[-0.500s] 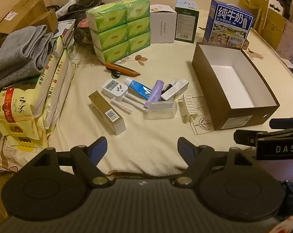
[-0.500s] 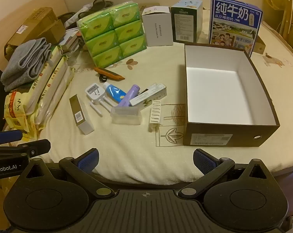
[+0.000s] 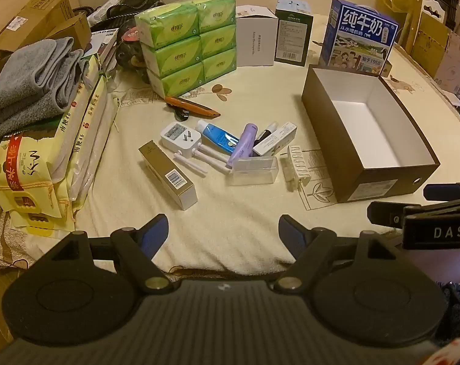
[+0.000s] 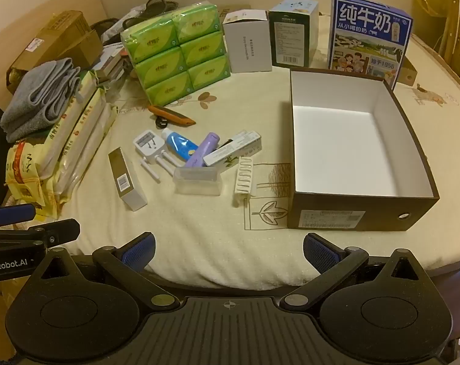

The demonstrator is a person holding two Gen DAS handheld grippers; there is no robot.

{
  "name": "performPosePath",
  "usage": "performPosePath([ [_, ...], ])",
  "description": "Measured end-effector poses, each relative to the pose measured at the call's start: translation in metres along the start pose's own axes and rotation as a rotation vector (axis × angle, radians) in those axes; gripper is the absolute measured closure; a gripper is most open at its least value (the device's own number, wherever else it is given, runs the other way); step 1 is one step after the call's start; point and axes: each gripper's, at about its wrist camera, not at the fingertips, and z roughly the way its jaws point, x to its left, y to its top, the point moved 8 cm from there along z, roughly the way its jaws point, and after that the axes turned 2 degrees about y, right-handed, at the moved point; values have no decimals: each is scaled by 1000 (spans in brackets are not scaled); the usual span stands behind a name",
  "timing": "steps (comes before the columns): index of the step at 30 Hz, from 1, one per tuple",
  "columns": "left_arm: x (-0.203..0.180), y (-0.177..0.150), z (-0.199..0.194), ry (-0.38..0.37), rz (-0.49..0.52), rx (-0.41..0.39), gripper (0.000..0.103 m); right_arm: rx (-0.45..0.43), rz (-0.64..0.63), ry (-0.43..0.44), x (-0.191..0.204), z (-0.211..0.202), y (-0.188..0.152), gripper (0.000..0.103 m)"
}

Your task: Organize rigid objects

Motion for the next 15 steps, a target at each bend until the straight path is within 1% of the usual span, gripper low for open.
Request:
performPosePath([
  [15,0,0,0,1,0,0,26,0,0,-1,-1,1,0,2],
])
